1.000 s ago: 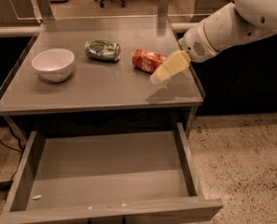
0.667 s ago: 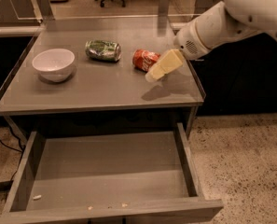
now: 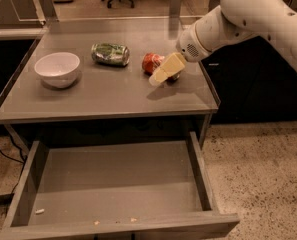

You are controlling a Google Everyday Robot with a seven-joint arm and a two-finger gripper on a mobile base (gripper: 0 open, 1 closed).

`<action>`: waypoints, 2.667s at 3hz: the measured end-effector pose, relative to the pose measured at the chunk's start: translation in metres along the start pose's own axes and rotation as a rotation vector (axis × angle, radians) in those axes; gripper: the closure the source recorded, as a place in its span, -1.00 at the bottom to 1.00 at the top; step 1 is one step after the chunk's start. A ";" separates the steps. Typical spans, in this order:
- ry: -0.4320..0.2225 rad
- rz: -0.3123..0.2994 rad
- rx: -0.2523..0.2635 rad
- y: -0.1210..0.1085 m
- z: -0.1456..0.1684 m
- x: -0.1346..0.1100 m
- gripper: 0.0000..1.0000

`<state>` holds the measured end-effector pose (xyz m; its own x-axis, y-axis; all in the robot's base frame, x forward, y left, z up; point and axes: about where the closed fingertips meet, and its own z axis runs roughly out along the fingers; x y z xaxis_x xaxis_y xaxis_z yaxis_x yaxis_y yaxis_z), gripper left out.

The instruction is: Place coke can into top drawer

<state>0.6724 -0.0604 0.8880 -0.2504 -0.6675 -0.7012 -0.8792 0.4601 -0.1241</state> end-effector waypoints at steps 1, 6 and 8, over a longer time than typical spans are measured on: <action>0.007 0.009 0.004 -0.011 0.021 0.006 -1.00; 0.020 0.036 -0.014 -0.021 0.052 0.019 0.29; 0.022 0.037 -0.016 -0.021 0.052 0.019 1.00</action>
Offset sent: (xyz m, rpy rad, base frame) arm 0.0367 -0.0012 -0.0462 -0.0050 0.0297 -0.0386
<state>0.7072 -0.0519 0.8411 -0.2918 -0.6627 -0.6897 -0.8754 0.4755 -0.0866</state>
